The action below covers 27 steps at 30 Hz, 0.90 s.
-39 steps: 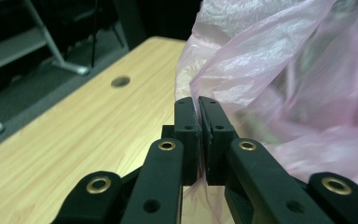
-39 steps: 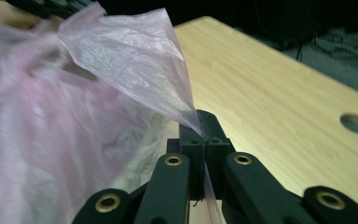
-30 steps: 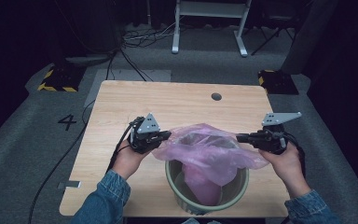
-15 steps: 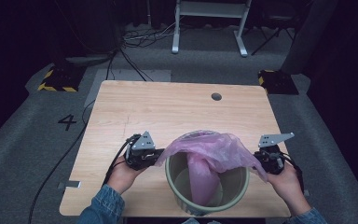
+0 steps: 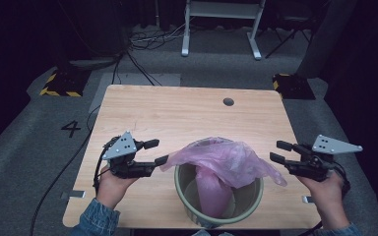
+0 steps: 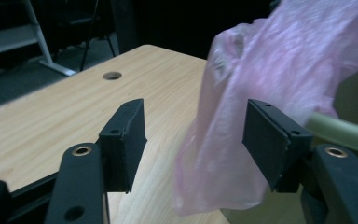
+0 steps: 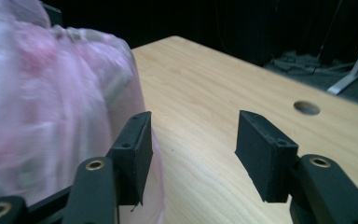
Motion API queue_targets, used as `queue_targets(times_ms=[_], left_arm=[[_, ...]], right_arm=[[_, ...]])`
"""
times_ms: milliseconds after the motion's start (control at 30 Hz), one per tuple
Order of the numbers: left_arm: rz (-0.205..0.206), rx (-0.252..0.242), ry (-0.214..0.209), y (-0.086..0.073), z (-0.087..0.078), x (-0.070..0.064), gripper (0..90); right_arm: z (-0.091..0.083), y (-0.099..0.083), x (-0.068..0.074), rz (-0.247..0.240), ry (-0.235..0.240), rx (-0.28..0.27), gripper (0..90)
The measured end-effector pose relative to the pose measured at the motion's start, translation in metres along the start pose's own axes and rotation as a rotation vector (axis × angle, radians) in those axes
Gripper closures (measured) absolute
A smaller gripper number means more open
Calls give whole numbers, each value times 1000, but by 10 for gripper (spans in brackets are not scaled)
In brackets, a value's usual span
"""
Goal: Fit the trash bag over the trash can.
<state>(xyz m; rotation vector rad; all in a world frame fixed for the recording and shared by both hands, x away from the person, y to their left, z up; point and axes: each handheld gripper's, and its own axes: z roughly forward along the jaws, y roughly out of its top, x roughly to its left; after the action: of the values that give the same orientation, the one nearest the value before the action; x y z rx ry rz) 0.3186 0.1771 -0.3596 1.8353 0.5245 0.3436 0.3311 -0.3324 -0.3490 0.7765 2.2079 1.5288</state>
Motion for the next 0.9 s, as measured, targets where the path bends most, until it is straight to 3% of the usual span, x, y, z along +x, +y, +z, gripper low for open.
queue_targets(times_ms=[167,367,400,467,633,667,833,900], left_arm=[[50,9,-39,13,5,-12,358],[46,44,-100,21,21,-14,356],[44,48,-124,22,22,-15,395],[55,57,-159,22,24,-16,577],[84,43,-181,22,18,-18,855],[85,40,-185,22,17,-20,878],[112,21,-203,20,4,-29,893],[128,9,-230,18,-2,-35,893]], right_arm=[[-23,10,17,-38,44,-7,437],[-28,10,42,-82,136,45,410],[-26,9,45,-94,140,56,416],[-19,7,49,-119,148,79,480],[-8,4,53,-132,204,124,848],[-8,5,54,-133,210,130,892],[-15,9,63,-119,240,131,900],[-19,9,69,-127,264,133,900]])
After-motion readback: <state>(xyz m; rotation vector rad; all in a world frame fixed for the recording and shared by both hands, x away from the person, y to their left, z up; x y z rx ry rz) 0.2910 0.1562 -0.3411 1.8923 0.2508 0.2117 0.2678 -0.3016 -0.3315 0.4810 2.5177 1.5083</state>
